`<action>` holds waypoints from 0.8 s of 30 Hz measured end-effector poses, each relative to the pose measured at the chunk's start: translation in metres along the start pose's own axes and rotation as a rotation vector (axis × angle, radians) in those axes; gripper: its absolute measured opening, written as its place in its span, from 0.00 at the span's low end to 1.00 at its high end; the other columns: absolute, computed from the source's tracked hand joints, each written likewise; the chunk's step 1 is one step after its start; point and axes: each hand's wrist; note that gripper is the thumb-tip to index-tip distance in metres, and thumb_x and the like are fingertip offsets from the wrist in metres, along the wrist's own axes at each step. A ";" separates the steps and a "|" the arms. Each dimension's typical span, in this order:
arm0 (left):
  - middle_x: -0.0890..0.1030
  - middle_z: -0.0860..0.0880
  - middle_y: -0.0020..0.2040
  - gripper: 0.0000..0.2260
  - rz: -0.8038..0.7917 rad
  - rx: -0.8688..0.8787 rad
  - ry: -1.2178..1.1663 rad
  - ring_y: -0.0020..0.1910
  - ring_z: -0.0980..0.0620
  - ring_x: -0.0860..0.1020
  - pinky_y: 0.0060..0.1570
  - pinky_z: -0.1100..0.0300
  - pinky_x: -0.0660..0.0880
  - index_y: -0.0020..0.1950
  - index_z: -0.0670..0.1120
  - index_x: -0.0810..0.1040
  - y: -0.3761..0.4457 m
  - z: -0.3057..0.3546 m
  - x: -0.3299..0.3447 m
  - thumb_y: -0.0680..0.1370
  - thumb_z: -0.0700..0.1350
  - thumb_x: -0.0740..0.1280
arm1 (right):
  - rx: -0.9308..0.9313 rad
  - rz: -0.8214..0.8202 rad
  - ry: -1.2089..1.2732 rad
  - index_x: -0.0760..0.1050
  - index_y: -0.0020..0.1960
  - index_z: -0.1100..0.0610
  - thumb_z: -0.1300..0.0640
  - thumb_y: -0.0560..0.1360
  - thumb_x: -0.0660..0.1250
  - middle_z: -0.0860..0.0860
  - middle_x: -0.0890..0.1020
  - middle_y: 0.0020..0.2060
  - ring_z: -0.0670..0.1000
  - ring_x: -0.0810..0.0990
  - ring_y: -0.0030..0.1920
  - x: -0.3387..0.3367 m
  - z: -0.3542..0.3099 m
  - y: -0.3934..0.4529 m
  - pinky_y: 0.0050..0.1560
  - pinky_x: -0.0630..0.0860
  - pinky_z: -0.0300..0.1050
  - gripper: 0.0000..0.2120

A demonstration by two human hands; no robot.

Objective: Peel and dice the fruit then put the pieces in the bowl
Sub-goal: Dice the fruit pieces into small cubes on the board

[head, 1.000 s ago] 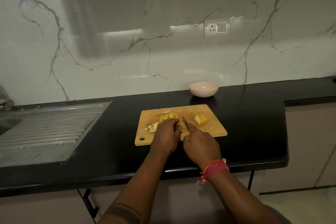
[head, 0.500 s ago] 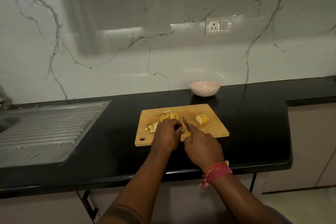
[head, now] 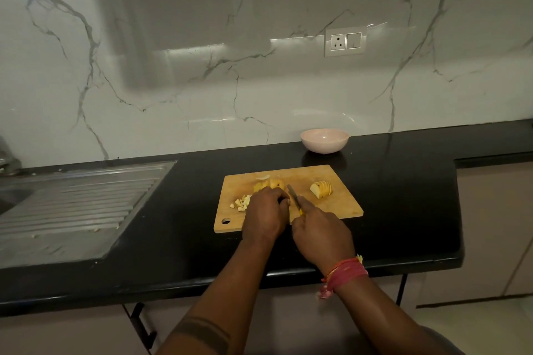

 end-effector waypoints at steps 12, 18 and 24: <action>0.83 0.51 0.47 0.04 -0.030 0.030 0.066 0.44 0.55 0.77 0.45 0.56 0.76 0.51 0.48 0.84 0.003 0.004 0.001 0.80 0.46 0.70 | -0.001 -0.010 0.030 0.62 0.78 0.43 0.50 0.81 0.57 0.47 0.79 0.35 0.47 0.77 0.35 -0.002 0.001 0.001 0.35 0.75 0.44 0.25; 0.82 0.49 0.44 0.05 -0.074 0.016 0.148 0.43 0.52 0.79 0.43 0.53 0.78 0.48 0.46 0.80 0.005 0.003 0.005 0.81 0.42 0.66 | 0.003 -0.017 0.030 0.62 0.78 0.42 0.49 0.80 0.57 0.48 0.80 0.38 0.49 0.79 0.38 -0.002 0.002 0.000 0.39 0.78 0.46 0.25; 0.79 0.53 0.43 0.05 -0.039 -0.022 0.111 0.40 0.55 0.77 0.42 0.52 0.79 0.50 0.50 0.72 -0.003 -0.002 0.004 0.81 0.40 0.65 | 0.005 -0.011 0.034 0.62 0.78 0.42 0.50 0.80 0.57 0.48 0.80 0.36 0.48 0.78 0.36 -0.002 0.000 0.000 0.37 0.78 0.46 0.26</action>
Point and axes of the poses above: each hand's wrist, its own y-axis towards the middle knuckle, its own x-axis out of the palm, z = x × y
